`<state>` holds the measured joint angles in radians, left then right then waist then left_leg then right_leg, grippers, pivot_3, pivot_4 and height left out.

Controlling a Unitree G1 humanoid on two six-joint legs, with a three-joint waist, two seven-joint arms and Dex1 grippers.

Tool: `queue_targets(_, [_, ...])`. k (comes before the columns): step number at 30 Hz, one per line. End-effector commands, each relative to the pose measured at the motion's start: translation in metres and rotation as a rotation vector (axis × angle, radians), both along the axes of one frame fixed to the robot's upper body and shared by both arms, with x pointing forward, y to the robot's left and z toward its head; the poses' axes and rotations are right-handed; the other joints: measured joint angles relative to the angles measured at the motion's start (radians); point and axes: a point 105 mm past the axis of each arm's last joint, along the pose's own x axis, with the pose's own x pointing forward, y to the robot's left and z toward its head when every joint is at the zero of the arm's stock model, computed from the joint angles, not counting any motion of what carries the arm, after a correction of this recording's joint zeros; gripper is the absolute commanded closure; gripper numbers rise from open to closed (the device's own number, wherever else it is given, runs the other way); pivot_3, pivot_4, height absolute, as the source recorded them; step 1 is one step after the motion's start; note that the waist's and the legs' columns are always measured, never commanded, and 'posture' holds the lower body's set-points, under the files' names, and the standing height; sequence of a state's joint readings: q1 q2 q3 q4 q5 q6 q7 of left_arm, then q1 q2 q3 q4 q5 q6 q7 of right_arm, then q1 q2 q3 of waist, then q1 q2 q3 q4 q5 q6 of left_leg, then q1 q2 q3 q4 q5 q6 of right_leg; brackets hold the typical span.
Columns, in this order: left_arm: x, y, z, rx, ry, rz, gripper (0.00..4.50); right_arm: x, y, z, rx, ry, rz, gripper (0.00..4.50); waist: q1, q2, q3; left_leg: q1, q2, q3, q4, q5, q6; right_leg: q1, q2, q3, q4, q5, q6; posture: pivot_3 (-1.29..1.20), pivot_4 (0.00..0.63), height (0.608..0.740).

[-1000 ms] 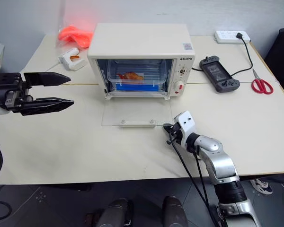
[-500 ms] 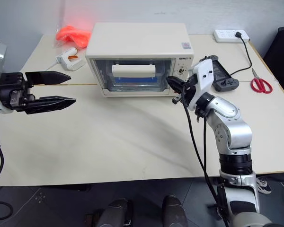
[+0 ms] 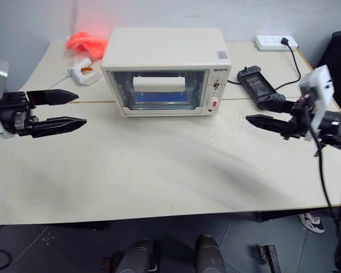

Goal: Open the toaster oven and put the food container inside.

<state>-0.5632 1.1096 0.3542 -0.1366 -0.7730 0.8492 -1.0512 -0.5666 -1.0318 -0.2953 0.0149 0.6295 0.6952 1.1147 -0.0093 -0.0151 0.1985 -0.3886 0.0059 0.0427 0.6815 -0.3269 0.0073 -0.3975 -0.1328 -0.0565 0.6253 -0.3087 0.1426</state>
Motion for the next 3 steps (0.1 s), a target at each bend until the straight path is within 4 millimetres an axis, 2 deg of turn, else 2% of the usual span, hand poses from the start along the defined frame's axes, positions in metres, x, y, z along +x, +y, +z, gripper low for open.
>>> queue_targets(1, [-0.0041, 0.009, 0.0141, 0.015, -0.07, 0.031, 0.0, -0.0064, -0.0143, 0.0195, -0.014, -0.068, -0.017, 0.22, 0.003, 0.0, 0.0, 0.0, 0.0, 0.0, 0.0, 0.0, 0.0, 0.0, 0.0, 0.0, 0.0, 0.0, 0.0, 0.0, 0.15, 0.74])
queue_targets(3, [-0.0041, 0.0096, 0.014, 0.019, -0.075, 0.033, 0.0, -0.0077, -0.0165, 0.0203, -0.008, -0.065, -0.012, 0.22, 0.004, 0.0, 0.0, 0.0, 0.0, 0.0, 0.0, 0.0, 0.0, 0.0, 0.0, 0.0, 0.0, 0.0, 0.0, 0.0, 0.15, 0.74])
